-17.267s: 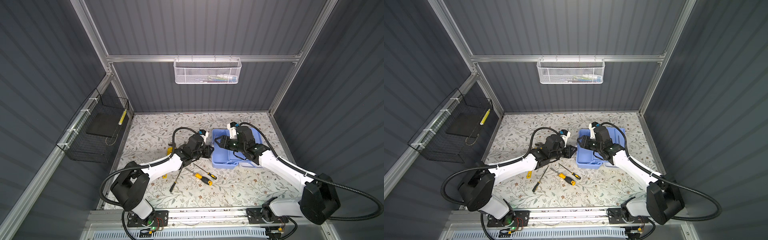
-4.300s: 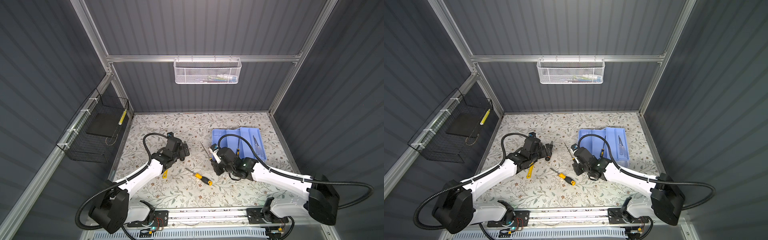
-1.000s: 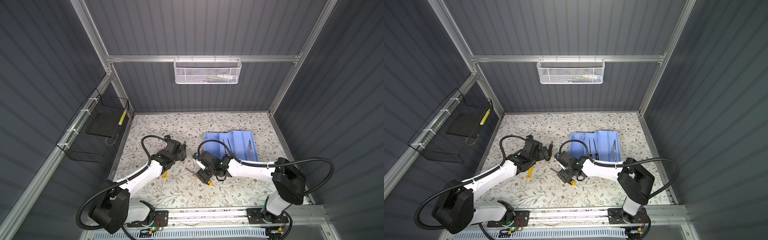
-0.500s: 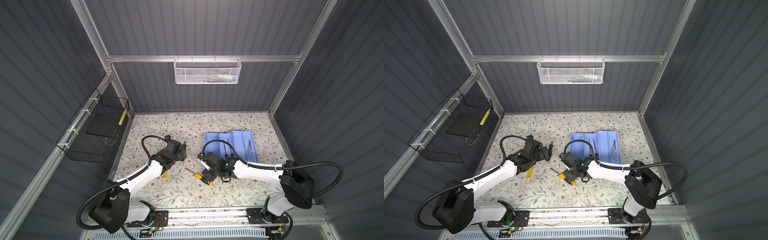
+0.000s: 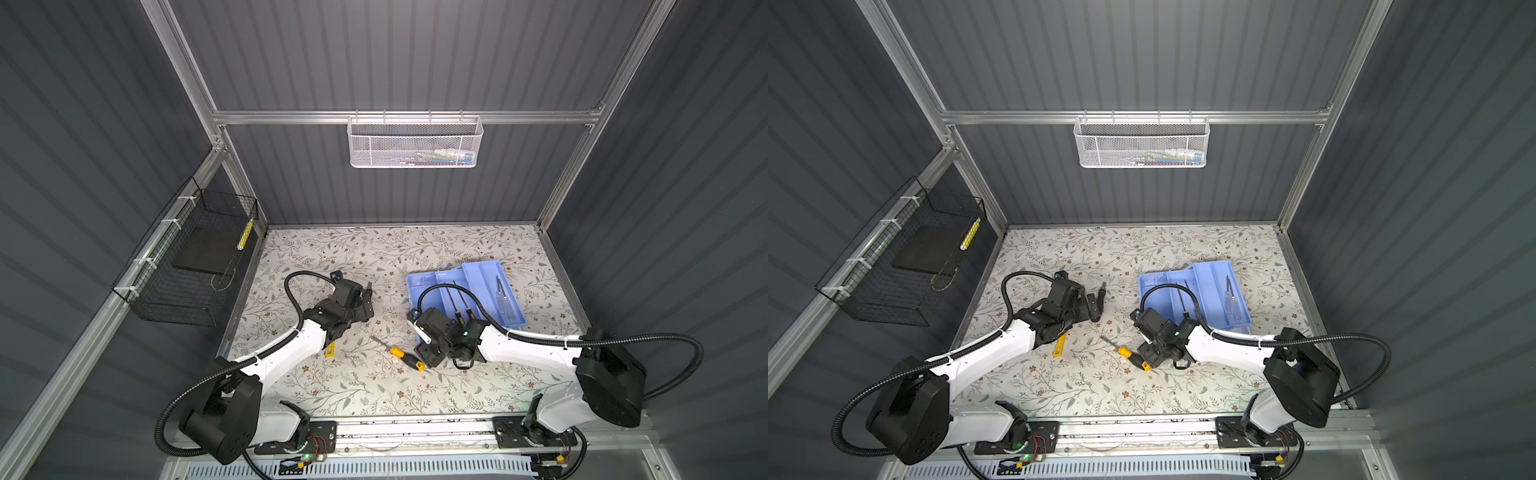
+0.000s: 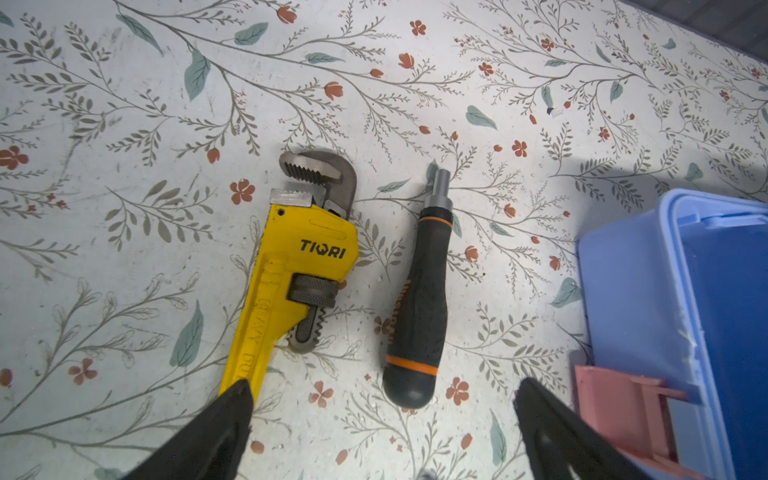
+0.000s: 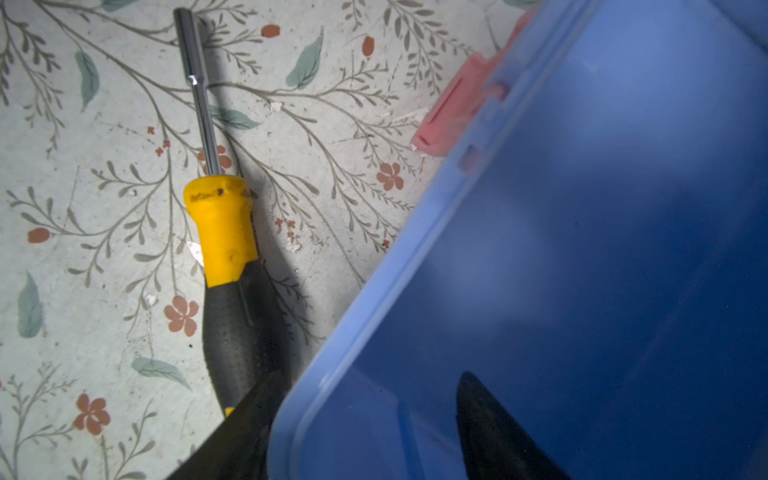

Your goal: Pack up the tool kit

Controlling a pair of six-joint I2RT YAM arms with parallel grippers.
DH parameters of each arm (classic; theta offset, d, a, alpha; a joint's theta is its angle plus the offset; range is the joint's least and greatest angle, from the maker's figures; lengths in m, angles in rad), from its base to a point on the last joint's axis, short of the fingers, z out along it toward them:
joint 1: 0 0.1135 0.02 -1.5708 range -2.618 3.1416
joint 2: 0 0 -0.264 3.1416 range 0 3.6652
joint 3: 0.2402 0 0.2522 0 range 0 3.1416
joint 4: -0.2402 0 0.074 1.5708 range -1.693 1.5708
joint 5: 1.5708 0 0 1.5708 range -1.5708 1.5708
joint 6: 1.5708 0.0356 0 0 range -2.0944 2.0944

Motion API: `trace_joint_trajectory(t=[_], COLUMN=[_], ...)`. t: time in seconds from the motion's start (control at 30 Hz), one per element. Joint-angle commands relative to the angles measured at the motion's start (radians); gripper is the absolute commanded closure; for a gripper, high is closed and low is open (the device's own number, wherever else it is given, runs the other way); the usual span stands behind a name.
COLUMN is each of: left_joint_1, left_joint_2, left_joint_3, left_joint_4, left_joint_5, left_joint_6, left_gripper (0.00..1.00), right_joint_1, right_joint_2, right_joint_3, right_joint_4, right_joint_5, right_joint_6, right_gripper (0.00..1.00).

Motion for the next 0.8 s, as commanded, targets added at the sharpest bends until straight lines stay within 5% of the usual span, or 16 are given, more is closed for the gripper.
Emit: trace_joint_trajectory(t=[0.0, 0.77], left_joint_1=[0.006, 0.005], left_joint_2=[0.028, 0.271], left_joint_3=[0.010, 0.164], left_joint_4=[0.003, 0.007], left_joint_5=[0.035, 0.067], left_joint_6=[0.002, 0.144], left_gripper=[0.00, 0.06], right_joint_1=[-0.004, -0.016], right_joint_2=[-0.011, -0.188], right_joint_3=[0.009, -0.008], right_joint_4=[-0.002, 0.110], right_joint_5=[0.011, 0.106], right_joint_6=[0.025, 0.112], right_gripper=[0.29, 0.04])
